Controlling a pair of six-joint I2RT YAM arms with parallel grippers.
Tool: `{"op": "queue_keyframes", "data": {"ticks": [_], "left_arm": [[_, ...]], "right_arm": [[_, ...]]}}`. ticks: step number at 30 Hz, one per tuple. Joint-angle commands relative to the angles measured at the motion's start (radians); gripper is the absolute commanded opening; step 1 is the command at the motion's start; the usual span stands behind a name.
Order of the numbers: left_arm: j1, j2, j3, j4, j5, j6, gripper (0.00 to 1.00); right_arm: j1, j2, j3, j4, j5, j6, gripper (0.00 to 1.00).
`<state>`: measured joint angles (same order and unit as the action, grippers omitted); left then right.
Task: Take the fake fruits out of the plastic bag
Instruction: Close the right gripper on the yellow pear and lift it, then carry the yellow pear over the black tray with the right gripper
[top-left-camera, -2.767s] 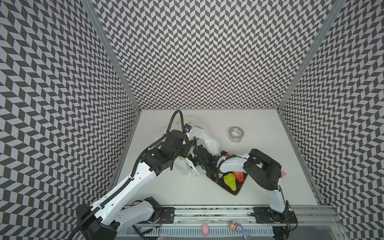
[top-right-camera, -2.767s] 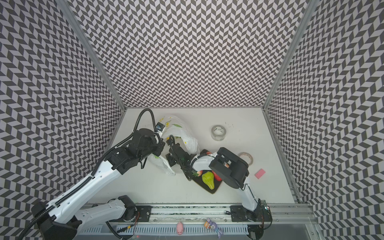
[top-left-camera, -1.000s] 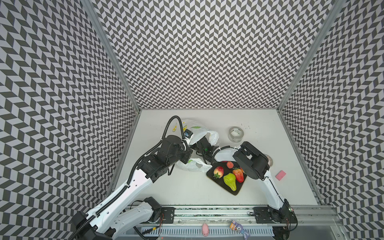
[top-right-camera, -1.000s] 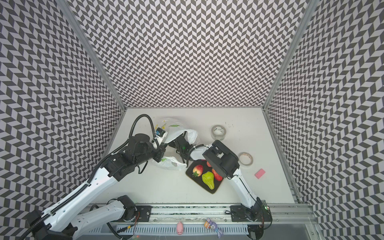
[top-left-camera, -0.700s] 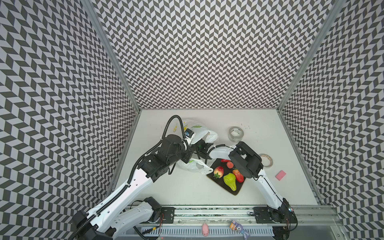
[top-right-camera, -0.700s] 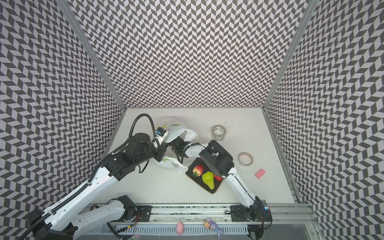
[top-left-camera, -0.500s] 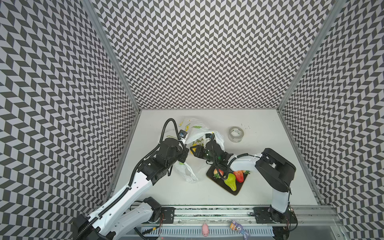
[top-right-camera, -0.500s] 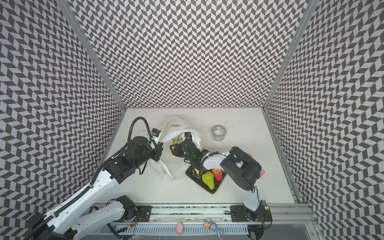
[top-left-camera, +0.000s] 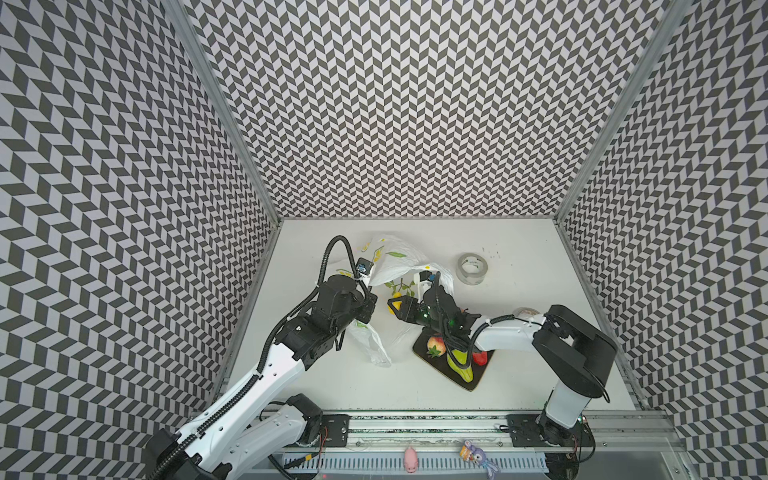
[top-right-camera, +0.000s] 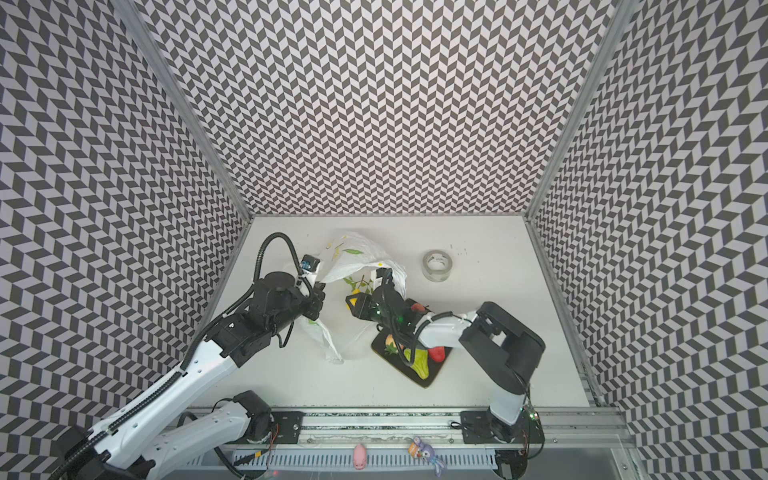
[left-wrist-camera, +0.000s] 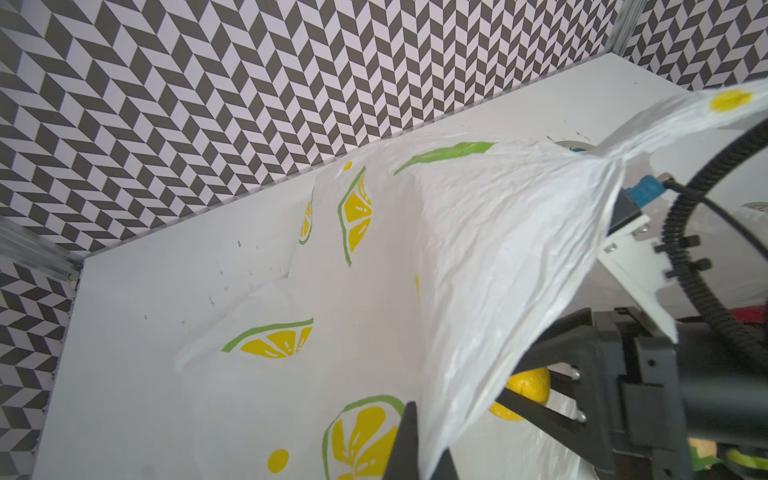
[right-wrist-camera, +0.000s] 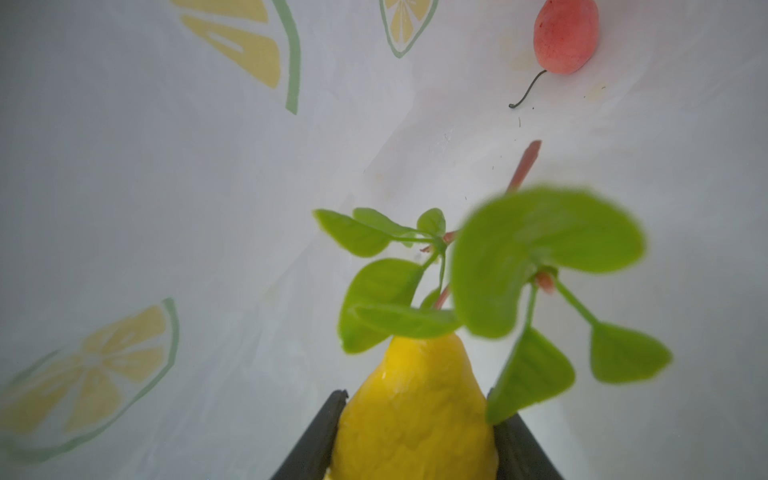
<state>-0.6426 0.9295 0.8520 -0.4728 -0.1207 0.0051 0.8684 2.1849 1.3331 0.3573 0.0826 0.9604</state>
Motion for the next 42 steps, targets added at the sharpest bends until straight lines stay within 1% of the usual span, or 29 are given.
{"op": "queue_keyframes", "data": {"ticks": [1,11,20,24,28,34,38,42], "left_arm": [[0.008,-0.019,-0.019,0.028,-0.018,-0.001,0.0],[0.038,-0.011,-0.048,0.062,-0.054,0.002,0.0],[0.052,-0.015,-0.055,0.096,-0.063,-0.003,0.0],[0.053,-0.008,-0.053,0.102,-0.074,-0.005,0.0],[0.054,0.002,-0.05,0.106,-0.086,-0.016,0.0],[0.054,0.024,-0.041,0.117,-0.103,-0.048,0.0],[0.054,0.039,-0.038,0.122,-0.122,-0.057,0.0],[0.055,0.052,-0.031,0.128,-0.135,-0.071,0.0]], "right_arm": [[0.009,-0.09,-0.073,0.124,-0.051,0.012,0.33],[0.024,-0.261,-0.284,0.199,-0.103,-0.006,0.32],[0.036,-0.437,-0.468,0.209,-0.131,-0.025,0.32],[0.051,-0.523,-0.542,0.193,-0.162,-0.049,0.32],[0.058,-0.602,-0.598,0.167,-0.23,-0.107,0.32],[0.061,-0.698,-0.633,0.096,-0.353,-0.203,0.32],[0.062,-0.772,-0.664,0.024,-0.433,-0.292,0.32],[0.064,-0.88,-0.693,-0.102,-0.491,-0.397,0.32]]}}
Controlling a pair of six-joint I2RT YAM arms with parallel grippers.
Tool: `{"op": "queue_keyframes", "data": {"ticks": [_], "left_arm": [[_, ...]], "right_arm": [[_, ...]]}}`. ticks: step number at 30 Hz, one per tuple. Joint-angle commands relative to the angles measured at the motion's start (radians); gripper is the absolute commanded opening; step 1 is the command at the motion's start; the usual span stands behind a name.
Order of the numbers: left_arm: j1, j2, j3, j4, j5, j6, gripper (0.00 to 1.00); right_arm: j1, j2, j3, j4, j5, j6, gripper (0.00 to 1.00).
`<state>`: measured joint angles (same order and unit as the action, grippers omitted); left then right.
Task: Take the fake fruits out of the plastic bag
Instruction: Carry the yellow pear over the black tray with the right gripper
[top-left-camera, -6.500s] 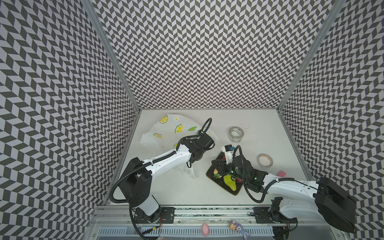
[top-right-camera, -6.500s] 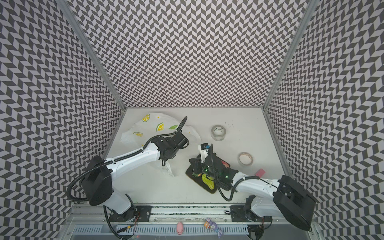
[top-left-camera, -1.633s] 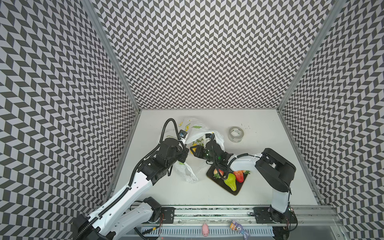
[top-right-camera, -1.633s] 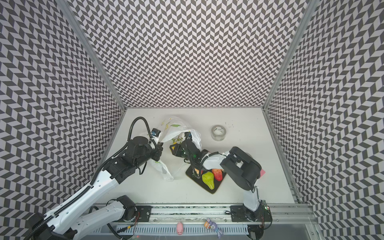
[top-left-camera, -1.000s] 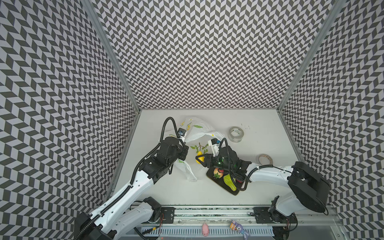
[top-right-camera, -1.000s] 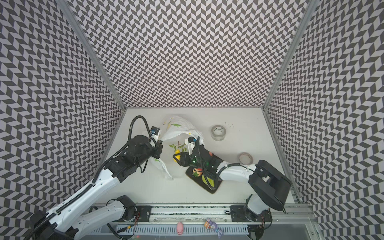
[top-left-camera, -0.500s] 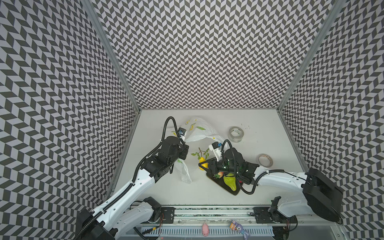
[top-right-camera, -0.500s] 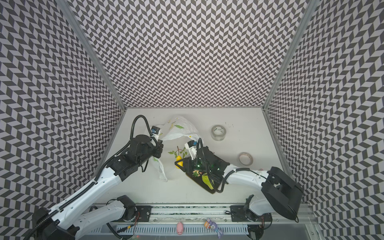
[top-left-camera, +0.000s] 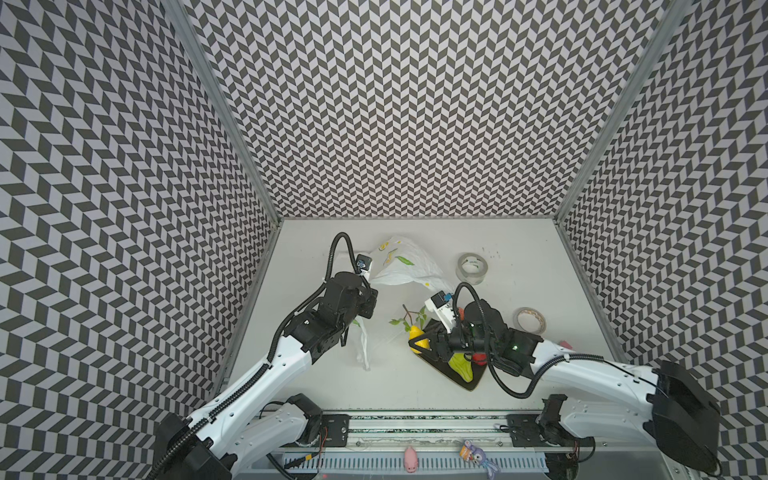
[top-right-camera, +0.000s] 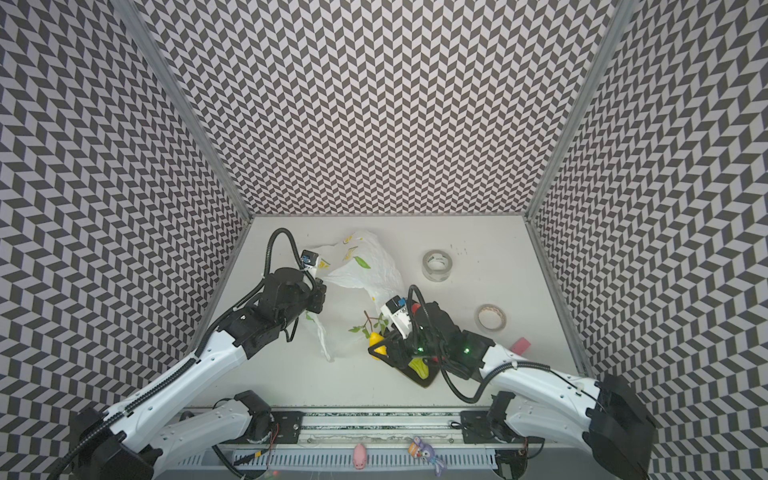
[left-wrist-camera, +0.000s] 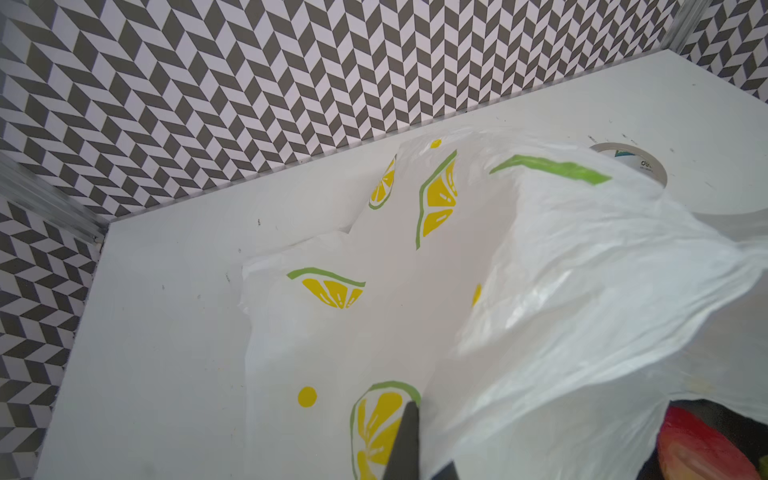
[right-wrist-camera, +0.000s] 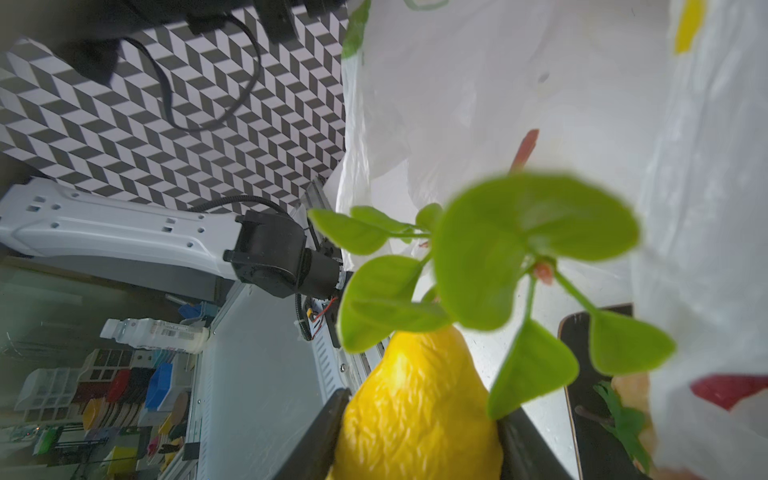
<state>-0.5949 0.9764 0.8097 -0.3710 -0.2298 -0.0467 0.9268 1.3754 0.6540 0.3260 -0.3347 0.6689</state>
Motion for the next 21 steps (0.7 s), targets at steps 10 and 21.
{"op": "queue_keyframes", "data": {"ticks": [10,21], "left_arm": [[0.014,0.031,0.026,0.032,-0.057,-0.054,0.0],[0.061,0.03,0.058,-0.009,-0.166,-0.123,0.0]], "right_arm": [[0.005,-0.315,-0.069,-0.373,-0.097,-0.235,0.33],[-0.003,-0.43,-0.043,-0.588,0.119,-0.21,0.32]]}}
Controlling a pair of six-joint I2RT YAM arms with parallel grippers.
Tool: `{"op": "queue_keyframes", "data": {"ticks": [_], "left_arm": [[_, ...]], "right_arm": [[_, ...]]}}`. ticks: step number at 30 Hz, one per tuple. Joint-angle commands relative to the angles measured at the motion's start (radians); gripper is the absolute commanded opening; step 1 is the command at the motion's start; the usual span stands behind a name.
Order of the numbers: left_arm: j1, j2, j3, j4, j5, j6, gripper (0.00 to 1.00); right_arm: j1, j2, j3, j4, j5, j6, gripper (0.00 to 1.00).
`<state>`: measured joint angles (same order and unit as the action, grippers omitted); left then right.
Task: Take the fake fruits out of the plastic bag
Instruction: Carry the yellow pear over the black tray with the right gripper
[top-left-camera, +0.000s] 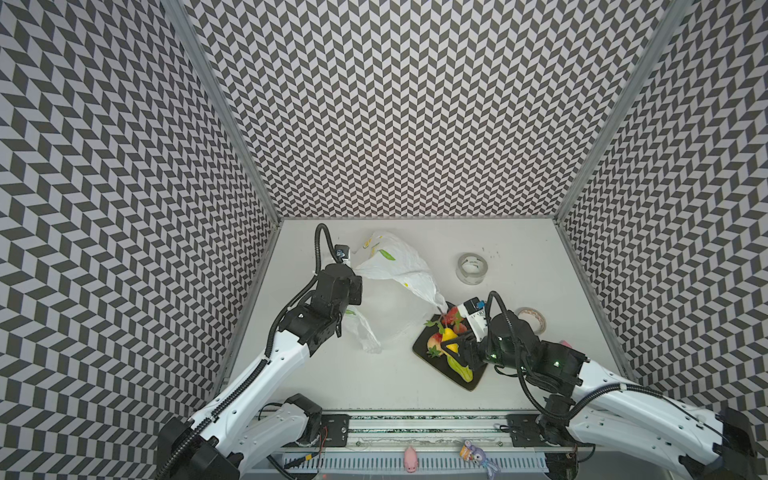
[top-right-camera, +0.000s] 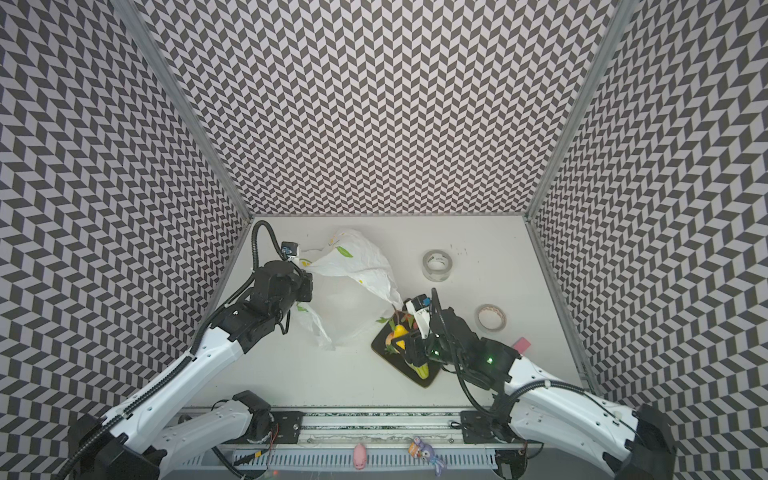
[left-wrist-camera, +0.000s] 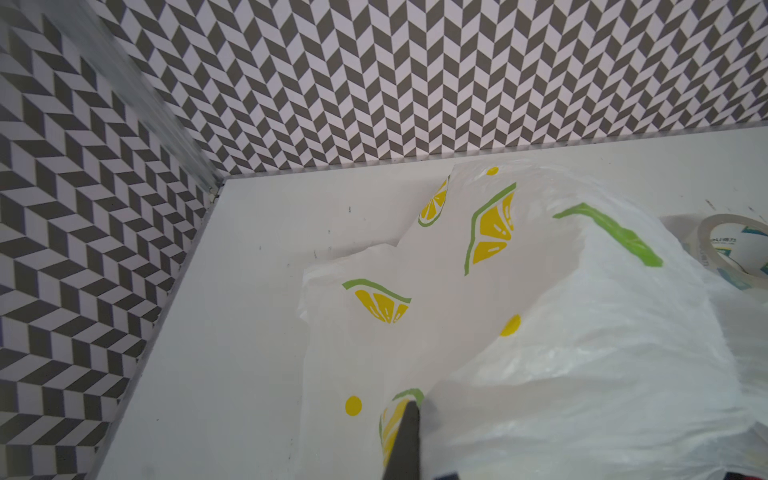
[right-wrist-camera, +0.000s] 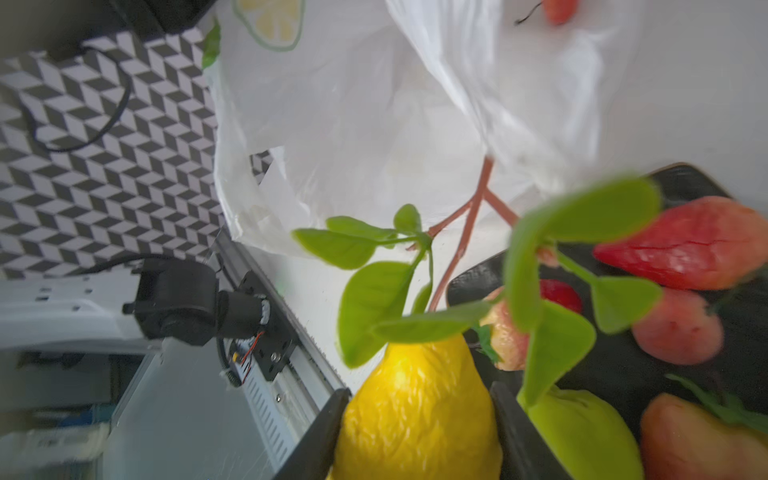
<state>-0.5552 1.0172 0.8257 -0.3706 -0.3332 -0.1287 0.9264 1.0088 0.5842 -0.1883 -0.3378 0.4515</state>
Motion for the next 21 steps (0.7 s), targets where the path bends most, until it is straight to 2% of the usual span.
{"op": "queue_keyframes", "data": {"ticks": [1,6,10,21], "left_arm": [[0.031,-0.013,0.044,-0.011,-0.074,-0.05,0.0],[0.073,-0.013,0.056,-0.013,-0.11,-0.084,0.0],[0.09,-0.001,0.066,-0.013,-0.11,-0.092,0.0],[0.09,-0.005,0.044,0.001,0.052,-0.016,0.0]], "right_arm": [[-0.006,-0.089,0.025,-0.101,0.168,0.029,0.32],[-0.017,-0.189,0.022,-0.195,0.387,0.115,0.32],[-0.038,-0.138,0.05,-0.265,0.498,0.135,0.32],[-0.044,0.095,0.09,-0.094,0.521,0.074,0.36]]}}
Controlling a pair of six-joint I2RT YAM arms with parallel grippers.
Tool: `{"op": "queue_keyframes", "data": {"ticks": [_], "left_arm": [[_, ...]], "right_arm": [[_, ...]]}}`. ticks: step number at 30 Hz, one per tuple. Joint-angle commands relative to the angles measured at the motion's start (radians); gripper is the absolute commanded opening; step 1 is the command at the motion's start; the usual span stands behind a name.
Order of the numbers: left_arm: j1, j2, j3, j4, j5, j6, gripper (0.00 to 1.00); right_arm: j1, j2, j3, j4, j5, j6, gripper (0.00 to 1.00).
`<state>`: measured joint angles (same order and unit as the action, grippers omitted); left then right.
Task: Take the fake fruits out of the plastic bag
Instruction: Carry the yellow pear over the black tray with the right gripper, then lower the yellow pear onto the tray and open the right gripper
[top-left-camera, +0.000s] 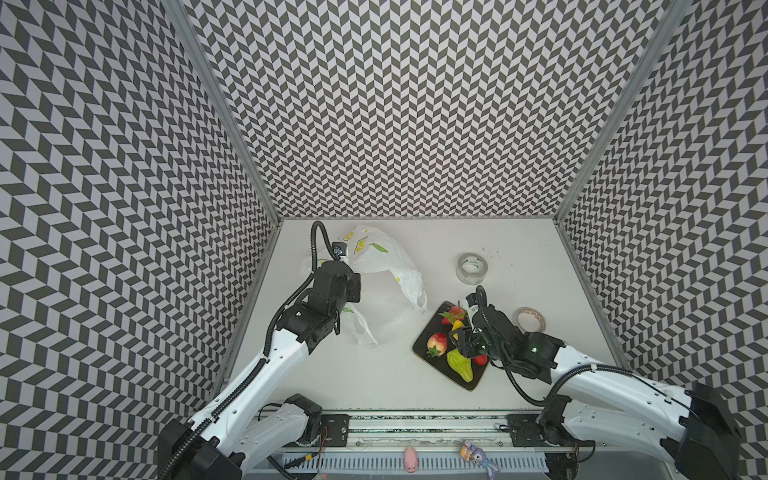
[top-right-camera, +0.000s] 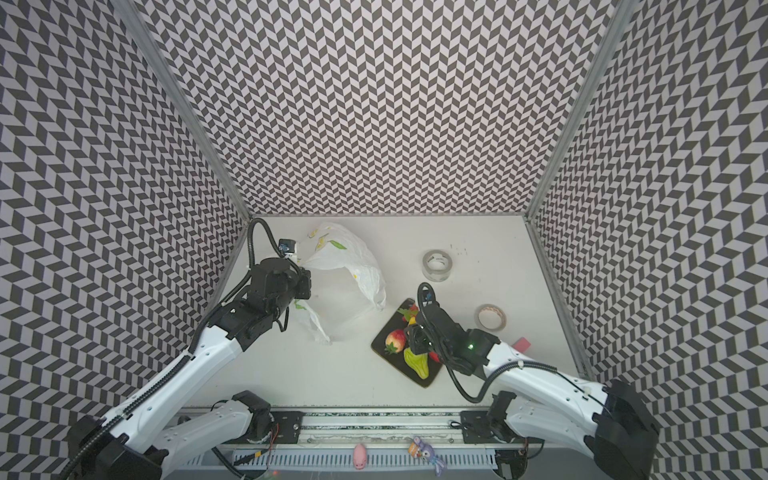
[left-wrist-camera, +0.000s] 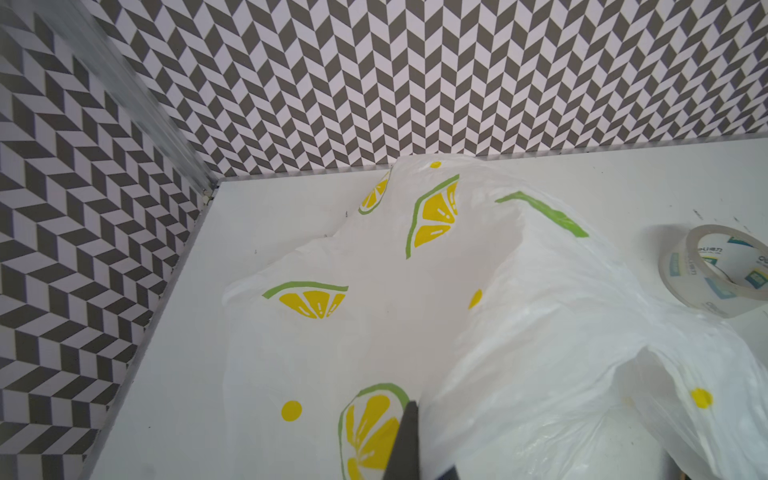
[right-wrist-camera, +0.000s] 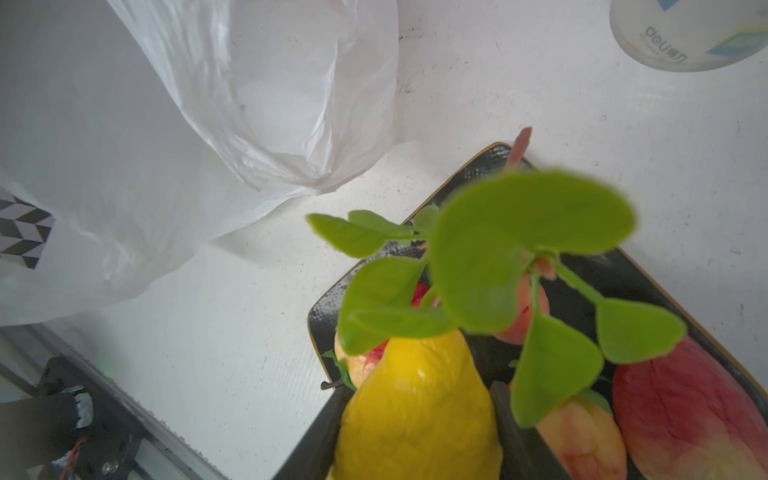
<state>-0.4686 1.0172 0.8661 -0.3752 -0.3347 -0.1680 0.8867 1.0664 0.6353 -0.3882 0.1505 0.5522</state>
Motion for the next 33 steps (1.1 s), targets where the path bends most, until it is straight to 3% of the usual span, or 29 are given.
{"op": "queue_keyframes", "data": {"ticks": [1,11,23,30,33], "left_arm": [[0.004,-0.004,0.004,0.003,0.058,0.027,0.0],[0.004,-0.017,0.001,-0.006,0.079,0.048,0.0],[0.004,-0.028,0.01,-0.008,0.076,0.061,0.0],[0.004,-0.029,0.016,-0.011,0.077,0.07,0.0],[0.003,-0.031,0.017,-0.01,0.082,0.072,0.0]], "right_arm": [[-0.008,0.057,0.043,0.115,0.037,-0.03,0.36],[-0.015,0.233,0.067,0.111,0.033,-0.045,0.47],[-0.015,0.204,0.062,0.102,0.052,-0.038,0.74],[-0.015,0.099,0.095,0.051,0.063,-0.043,0.75],[-0.014,-0.006,0.086,0.126,-0.055,-0.105,0.66]]}}
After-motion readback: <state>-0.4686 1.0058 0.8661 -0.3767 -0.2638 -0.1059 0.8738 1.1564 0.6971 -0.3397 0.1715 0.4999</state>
